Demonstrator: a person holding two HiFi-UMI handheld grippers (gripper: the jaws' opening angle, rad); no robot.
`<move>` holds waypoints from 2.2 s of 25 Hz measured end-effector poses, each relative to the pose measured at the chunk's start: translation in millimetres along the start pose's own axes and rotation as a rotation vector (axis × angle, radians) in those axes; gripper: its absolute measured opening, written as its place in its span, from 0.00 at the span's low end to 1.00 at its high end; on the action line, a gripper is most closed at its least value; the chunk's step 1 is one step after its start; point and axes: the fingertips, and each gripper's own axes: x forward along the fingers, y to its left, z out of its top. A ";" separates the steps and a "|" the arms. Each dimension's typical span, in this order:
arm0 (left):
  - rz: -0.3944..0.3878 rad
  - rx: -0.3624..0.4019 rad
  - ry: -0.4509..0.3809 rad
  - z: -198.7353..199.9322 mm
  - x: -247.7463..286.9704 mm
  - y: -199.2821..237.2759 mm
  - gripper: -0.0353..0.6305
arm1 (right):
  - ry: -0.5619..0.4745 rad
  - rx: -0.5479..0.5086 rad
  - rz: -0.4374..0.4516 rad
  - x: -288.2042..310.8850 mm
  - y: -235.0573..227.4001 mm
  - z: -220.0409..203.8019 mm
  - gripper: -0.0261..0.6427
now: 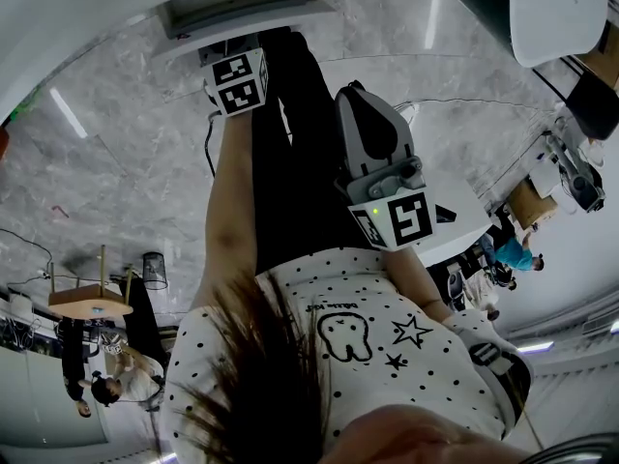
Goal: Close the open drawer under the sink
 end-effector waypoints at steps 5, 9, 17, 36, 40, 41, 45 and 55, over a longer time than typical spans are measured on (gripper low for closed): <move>0.002 -0.004 -0.007 4.0 2.9 3.3 0.26 | 0.005 0.001 0.000 2.4 1.5 -1.0 0.06; 0.004 -0.003 -0.021 11.6 4.1 3.9 0.26 | 0.005 0.002 -0.002 0.5 1.1 -1.2 0.06; 0.005 0.002 -0.044 24.6 7.9 4.3 0.26 | 0.006 0.004 -0.006 -1.0 -1.0 -0.4 0.06; 0.010 0.000 -0.058 30.1 10.2 4.5 0.26 | 0.008 0.011 -0.017 -1.0 -4.5 0.0 0.06; 0.010 -0.004 -0.063 30.2 12.0 6.6 0.26 | 0.009 0.012 -0.020 1.2 -4.2 -1.8 0.06; 0.010 -0.004 -0.063 30.1 12.2 6.7 0.26 | 0.009 0.012 -0.021 1.3 -4.5 -2.1 0.06; 0.010 -0.005 -0.060 30.7 12.9 6.5 0.26 | 0.011 0.014 -0.024 1.1 -4.6 -2.9 0.06; 0.012 -0.007 -0.077 40.6 16.0 6.2 0.26 | 0.013 0.015 -0.028 -0.9 -4.7 -3.4 0.06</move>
